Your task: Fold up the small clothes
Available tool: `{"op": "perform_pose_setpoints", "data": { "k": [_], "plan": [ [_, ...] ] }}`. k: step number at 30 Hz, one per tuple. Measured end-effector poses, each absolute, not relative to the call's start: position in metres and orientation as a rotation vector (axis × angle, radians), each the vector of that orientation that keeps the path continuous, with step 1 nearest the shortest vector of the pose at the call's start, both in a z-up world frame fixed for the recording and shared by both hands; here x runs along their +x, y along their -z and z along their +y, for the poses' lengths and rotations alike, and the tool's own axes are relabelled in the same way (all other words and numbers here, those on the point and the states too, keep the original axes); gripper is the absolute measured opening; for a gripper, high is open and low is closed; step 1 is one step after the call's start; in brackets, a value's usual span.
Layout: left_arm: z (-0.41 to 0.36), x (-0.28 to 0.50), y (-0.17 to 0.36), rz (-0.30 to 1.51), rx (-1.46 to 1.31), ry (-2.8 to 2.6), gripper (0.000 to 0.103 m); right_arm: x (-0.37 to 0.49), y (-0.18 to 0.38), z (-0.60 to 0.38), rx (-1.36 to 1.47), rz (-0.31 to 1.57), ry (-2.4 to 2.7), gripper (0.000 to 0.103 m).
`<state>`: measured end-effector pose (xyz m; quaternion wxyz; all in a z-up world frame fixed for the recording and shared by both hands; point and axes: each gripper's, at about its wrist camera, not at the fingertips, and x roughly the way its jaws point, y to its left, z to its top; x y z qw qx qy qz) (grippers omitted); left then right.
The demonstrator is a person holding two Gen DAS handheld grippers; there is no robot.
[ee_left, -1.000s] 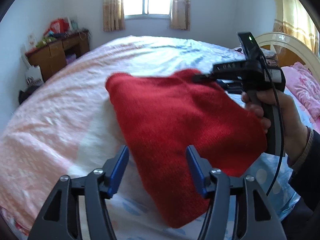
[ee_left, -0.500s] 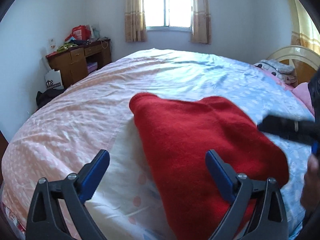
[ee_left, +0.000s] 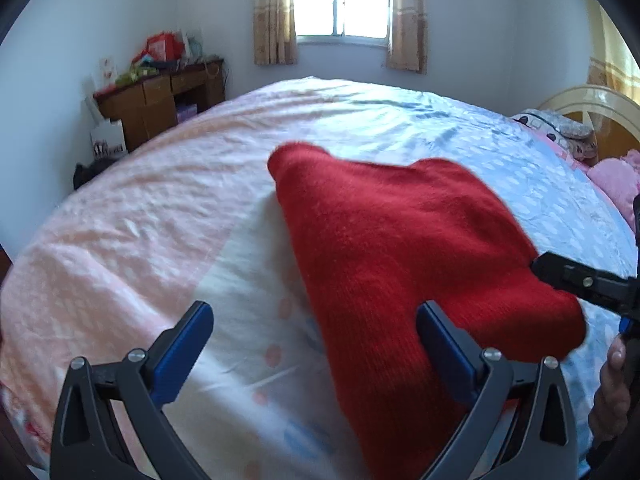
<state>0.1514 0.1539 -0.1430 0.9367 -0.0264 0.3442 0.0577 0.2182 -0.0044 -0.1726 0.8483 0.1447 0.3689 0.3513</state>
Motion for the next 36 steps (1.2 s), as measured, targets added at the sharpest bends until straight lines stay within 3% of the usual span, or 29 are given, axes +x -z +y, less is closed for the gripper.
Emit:
{"op": "perform_pose_setpoints", "data": {
  "k": [7, 12, 21, 36],
  "plan": [
    [0.148, 0.126, 0.103, 0.621, -0.055, -0.096, 0.103, 0.190, 0.151, -0.019, 0.243, 0.734, -0.636, 0.052],
    [0.143, 0.115, 0.086, 0.572, -0.044, -0.088, 0.103, 0.162, 0.112, -0.028, 0.141, 0.586, -0.513, 0.064],
    [0.139, 0.104, 0.072, 0.526, -0.036, -0.086, 0.103, 0.131, 0.082, -0.024, 0.063, 0.483, -0.509, 0.065],
    [0.134, 0.100, 0.072, 0.522, -0.022, -0.083, 0.103, 0.129, 0.086, -0.022, 0.070, 0.499, -0.487, 0.065]
  ]
}}
